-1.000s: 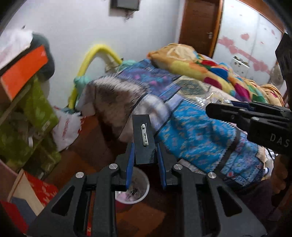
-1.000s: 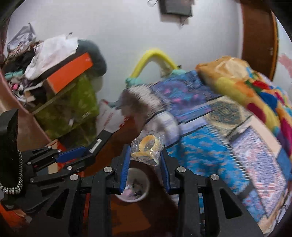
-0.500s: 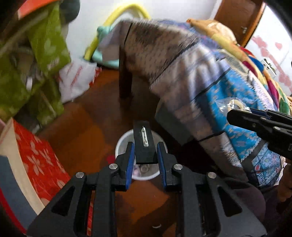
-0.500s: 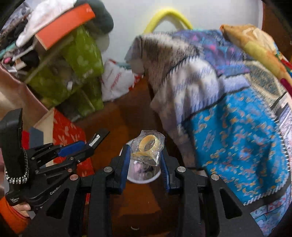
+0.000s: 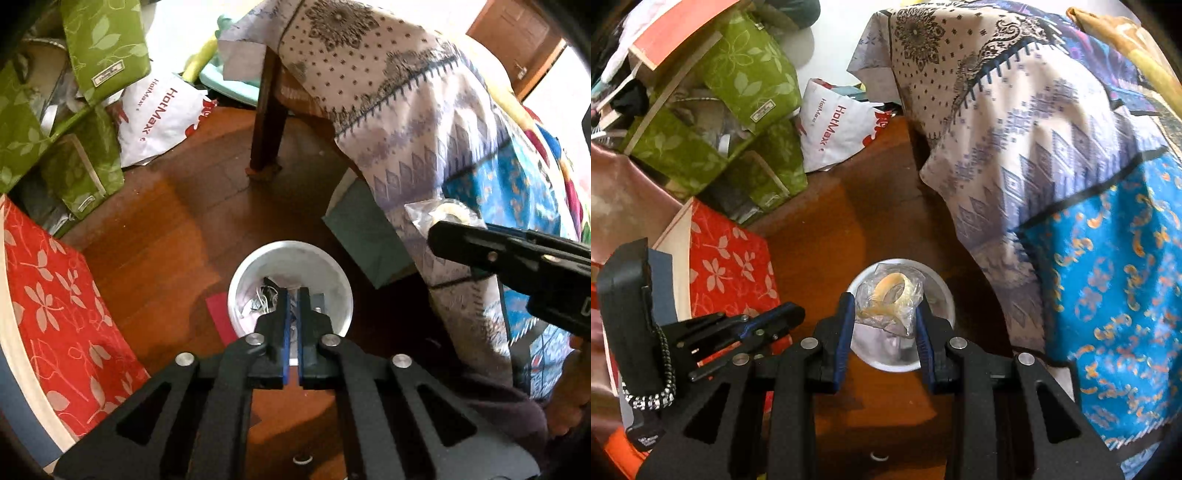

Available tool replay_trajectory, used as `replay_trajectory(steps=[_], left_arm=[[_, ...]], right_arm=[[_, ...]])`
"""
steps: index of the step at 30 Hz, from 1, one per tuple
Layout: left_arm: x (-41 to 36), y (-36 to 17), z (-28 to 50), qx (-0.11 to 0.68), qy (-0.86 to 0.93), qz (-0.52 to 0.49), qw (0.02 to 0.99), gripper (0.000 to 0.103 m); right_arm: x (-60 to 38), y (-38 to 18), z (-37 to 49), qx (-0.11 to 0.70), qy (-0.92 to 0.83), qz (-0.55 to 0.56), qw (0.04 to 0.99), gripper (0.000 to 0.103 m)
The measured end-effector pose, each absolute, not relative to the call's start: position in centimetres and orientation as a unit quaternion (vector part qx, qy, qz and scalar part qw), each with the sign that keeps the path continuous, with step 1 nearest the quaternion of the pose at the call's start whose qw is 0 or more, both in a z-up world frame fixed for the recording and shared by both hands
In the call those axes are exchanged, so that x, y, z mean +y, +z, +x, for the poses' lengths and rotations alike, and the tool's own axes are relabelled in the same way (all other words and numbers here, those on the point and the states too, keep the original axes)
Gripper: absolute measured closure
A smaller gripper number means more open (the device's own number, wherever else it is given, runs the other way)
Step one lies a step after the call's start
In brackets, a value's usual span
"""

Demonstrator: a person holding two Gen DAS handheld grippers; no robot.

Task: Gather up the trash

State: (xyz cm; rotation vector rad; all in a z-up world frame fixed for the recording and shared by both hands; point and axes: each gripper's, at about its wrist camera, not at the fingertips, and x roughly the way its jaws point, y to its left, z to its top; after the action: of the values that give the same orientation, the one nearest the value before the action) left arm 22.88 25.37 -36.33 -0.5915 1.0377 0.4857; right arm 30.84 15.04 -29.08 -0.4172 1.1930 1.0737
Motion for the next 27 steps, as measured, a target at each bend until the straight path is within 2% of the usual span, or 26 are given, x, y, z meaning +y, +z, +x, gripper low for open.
replay_trajectory(steps=[3, 5, 7, 16, 27], left_arm=[[25.4, -36.0, 23.0, 0.49, 0.233, -0.263, 0.798, 0.088], [25.5, -35.8, 22.8, 0.491, 0.242, -0.259, 0.796, 0.067], [25.6, -35.5, 22.5, 0.486, 0.245, -0.262, 0.797, 0.063], [24.9, -33.6, 21.5, 0.483, 0.241, -0.261, 0.8, 0.061], [20.6, -23.9, 19.4, 0.421, 0.23, -0.224, 0.849, 0.061]], right_arm=[[15.6, -29.2, 31.2, 0.542, 0.488, -0.172, 0.662, 0.071], [15.6, -29.4, 31.4, 0.554, 0.49, -0.169, 0.652, 0.062], [15.4, -29.4, 31.4, 0.561, 0.491, -0.161, 0.647, 0.054], [12.9, -27.0, 31.0, 0.537, 0.479, -0.167, 0.674, 0.053], [4.8, -16.9, 27.2, 0.415, 0.45, -0.148, 0.777, 0.053]])
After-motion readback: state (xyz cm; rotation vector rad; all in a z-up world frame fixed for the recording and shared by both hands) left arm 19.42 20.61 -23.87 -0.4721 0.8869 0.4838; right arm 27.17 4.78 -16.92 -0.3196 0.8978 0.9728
